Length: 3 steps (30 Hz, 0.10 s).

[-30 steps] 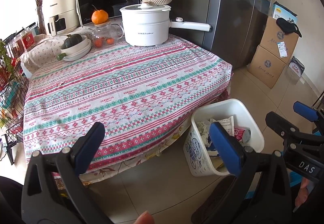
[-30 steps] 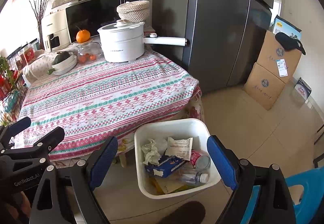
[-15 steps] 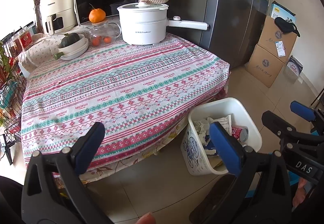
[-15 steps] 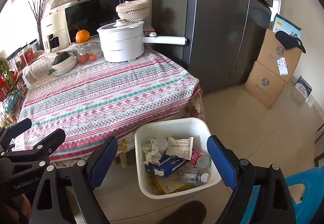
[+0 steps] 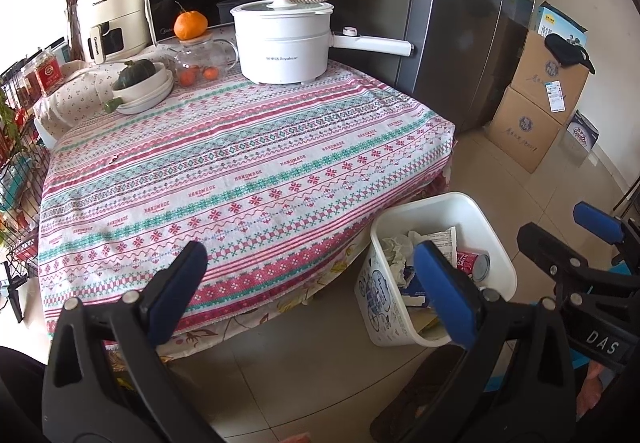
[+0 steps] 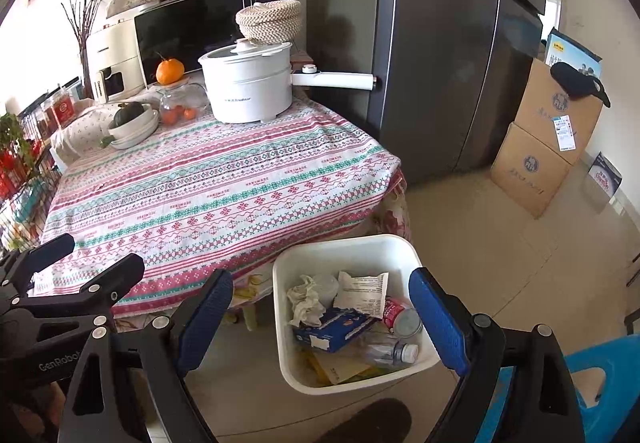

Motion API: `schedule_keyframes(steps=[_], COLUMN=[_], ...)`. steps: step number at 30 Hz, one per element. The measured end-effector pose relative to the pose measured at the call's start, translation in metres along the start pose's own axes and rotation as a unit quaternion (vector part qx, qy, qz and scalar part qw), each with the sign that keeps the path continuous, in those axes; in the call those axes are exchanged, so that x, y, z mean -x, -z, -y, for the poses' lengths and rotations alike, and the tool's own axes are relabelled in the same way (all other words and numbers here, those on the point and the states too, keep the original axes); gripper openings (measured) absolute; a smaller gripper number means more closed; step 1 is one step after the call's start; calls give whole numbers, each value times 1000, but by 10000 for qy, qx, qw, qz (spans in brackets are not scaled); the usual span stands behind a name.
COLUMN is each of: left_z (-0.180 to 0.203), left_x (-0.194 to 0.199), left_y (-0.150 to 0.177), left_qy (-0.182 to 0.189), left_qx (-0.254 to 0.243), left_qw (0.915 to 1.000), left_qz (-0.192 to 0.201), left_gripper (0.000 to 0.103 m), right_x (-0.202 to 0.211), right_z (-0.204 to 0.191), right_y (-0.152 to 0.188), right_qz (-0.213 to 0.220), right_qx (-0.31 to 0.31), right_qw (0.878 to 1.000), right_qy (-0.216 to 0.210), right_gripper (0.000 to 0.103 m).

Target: Collect trash

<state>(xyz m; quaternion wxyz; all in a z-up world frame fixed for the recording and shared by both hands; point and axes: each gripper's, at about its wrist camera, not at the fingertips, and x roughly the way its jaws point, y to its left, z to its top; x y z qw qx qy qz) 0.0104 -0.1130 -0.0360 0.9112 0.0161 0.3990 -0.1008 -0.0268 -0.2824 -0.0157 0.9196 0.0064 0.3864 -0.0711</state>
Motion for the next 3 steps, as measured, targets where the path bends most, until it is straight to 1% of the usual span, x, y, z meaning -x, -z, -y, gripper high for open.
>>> schedule_keyframes(steps=[3], left_z=[-14], left_x=[1], left_y=[-7], left_qy=[-28], left_qx=[156], left_qw=[9998], left_qz=[-72], left_gripper=[103], right_x=[-1], right_z=[0], right_y=[-2], right_qz=[-12], right_qx=[6], right_qw=[10000], right_qy=[-22], right_gripper=[91])
